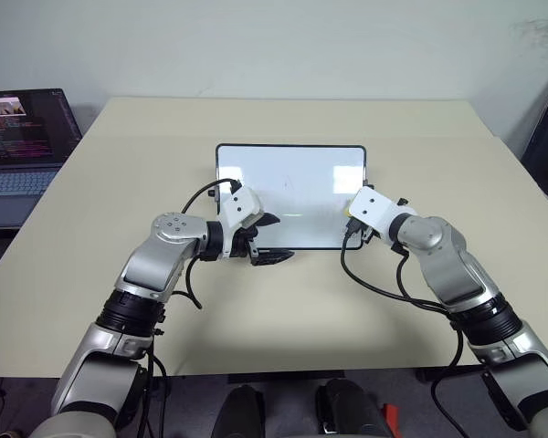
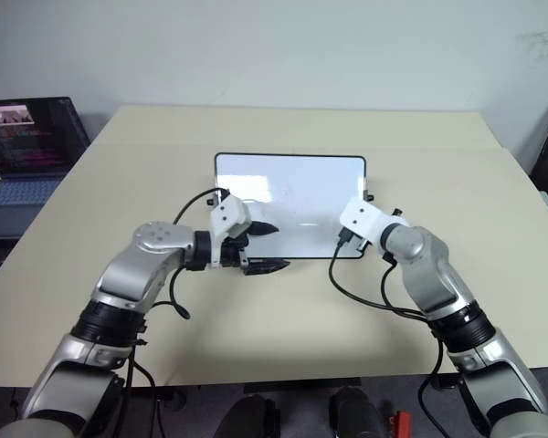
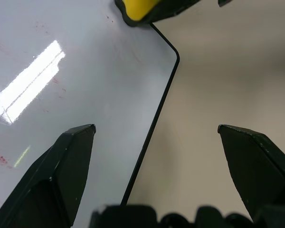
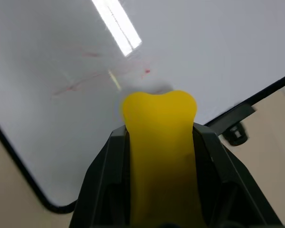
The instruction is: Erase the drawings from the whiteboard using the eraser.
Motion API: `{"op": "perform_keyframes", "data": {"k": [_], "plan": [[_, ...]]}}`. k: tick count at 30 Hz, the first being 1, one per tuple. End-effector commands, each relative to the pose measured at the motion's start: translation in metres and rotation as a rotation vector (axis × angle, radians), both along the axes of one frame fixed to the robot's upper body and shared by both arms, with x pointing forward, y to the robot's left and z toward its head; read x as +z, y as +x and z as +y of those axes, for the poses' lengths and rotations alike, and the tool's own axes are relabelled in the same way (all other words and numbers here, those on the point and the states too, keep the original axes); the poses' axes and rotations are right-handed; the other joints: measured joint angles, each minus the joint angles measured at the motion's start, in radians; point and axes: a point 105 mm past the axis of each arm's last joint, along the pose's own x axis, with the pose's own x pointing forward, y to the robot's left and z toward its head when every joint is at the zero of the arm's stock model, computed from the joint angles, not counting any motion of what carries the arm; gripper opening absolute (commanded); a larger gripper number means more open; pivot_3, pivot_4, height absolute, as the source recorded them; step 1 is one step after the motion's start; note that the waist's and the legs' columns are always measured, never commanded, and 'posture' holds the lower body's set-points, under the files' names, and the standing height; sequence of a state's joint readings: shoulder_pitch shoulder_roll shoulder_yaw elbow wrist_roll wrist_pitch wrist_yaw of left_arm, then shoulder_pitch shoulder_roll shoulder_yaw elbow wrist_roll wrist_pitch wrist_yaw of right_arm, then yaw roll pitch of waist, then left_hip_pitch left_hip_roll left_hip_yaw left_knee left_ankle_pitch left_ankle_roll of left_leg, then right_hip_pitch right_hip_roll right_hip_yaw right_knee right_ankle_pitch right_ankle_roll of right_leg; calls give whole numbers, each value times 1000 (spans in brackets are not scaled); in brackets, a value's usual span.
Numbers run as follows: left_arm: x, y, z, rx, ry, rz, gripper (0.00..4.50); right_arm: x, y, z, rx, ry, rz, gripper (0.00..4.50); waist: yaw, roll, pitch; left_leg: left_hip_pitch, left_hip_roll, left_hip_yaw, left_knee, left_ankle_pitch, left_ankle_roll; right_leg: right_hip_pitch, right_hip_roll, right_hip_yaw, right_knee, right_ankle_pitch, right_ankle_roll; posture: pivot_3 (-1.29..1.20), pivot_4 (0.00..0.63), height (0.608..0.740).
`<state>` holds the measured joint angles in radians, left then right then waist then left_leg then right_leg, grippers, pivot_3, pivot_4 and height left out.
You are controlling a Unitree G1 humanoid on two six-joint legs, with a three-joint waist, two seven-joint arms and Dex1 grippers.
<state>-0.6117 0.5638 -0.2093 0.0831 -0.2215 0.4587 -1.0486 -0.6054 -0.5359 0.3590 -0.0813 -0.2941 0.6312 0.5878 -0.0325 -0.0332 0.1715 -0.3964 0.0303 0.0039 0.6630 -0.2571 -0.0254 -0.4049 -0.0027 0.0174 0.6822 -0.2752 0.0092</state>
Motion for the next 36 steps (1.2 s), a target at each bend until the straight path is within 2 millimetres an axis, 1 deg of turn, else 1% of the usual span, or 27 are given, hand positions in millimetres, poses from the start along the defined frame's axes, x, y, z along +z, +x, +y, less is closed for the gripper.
{"op": "perform_keyframes", "data": {"k": [1, 3, 5, 8, 11, 13, 16, 18, 20, 24, 26, 27, 29, 32, 35, 36], "plan": [[11, -2, -2, -10, -11, -43, 4500, -4, 4, -9, -48, -24, 5, 1353, 0, 0, 0, 0, 0, 0, 0, 0, 0, 0, 0, 0, 0, 0, 0, 0, 150, 740], [11, -2, -2, -11, -11, -42, 4500, 11, 12, -10, -75, -5, -78, 1353, -1, 0, 0, 0, 0, 0, 0, 0, 0, 0, 0, 0, 0, 0, 0, 0, 150, 740], [11, -2, -2, -11, -11, -41, 4500, 23, 18, -11, -94, 11, -133, 1353, -3, 0, 0, 0, 0, 1, 0, 0, 0, 0, 0, 1, 0, 0, 0, 0, 150, 740], [11, -2, -2, -10, -12, -40, 4500, 26, 20, -11, -95, 16, -145, 1353, 1, 0, 0, 0, 0, 0, 0, 0, 0, 0, 0, 0, 0, 0, 0, 0, 150, 740], [11, -3, -2, -8, -12, -39, 4500, 20, 18, -8, -79, 17, -119, 1353, 1, 0, 0, -1, 0, 0, 0, 0, 0, 0, 0, 0, -1, 0, 0, 0, 150, 740], [11, -3, -2, -6, -12, -39, 4500, 12, 13, 0, -42, 21, -71, 1353, 0, 0, 0, -1, 0, 1, 0, 0, 0, 0, 0, 1, -1, 0, 0, 0, 150, 740], [10, -3, -2, -4, -13, -40, 4500, -7, -1, 13, 46, -7, 35, 1353, 0, 0, 0, -1, 0, 0, 0, 0, 0, 0, 0, 0, -1, 0, 0, 0, 150, 740], [10, -3, -1, -2, -13, -40, 4500, -10, -3, 16, 58, -11, 45, 1353, 0, 0, 0, -1, 0, 0, 0, 0, 0, 0, 0, 0, -1, 0, 0, 0, 150, 740], [10, -3, -1, -1, -12, -40, 4500, -7, 0, 15, 45, -15, 24, 1353, 0, 0, 0, -1, 0, 0, 0, 0, 0, 0, 0, 0, 0, 0, 0, 0, 150, 740], [10, -3, -1, 0, -11, -40, 4500, 10, 12, 13, 10, 1, -70, 1353, -2, 0, 0, 0, 0, 1, 0, 0, 0, 0, 0, 1, 0, 0, 0, 0, 150, 740], [10, -3, -1, -1, -12, -40, 4500, 30, 21, 11, -27, 28, -171, 1353, -2, 0, 0, 0, 0, 1, 0, 0, 0, 0, 0, 1, 0, 0, 0, 0, 150, 740], [10, -3, -1, -1, -13, -39, 4500, 37, 24, 11, -38, 38, -204, 1353, -1, 0, 0, 0, 0, 0, 0, 0, 0, 0, 0, 0, 0, 0, 0, 0, 150, 740], [10, -3, -2, -2, -13, -39, 4500, 41, 26, 11, -43, 44, -228, 1353, 1, 0, 0, -1, 0, 0, 0, 0, 0, -1, 0, 0, 0, 0, 0, 0, 150, 740], [10, -3, -2, -2, -14, -40, 4500, 33, 24, 11, -33, 36, -192, 1353, 2, 0, 0, -2, 0, 0, 0, 0, 0, -1, -1, 0, -1, 0, 0, 0, 150, 740], [10, -4, -2, -1, -15, -40, 4500, 7, 12, 9, 1, 8, -62, 1353, 2, 0, 0, -2, 0, 0, 0, 0, 0, -1, -1, 0, -1, 0, 0, 0, 150, 740], [10, -4, -2, -1, -14, -40, 4500, 2, 8, 9, 11, 1, -32, 1353, 3, 0, 0, -2, 0, 0, -1, 0, 0, -1, -1, 0, -2, 0, 0, 0, 150, 740]]}}
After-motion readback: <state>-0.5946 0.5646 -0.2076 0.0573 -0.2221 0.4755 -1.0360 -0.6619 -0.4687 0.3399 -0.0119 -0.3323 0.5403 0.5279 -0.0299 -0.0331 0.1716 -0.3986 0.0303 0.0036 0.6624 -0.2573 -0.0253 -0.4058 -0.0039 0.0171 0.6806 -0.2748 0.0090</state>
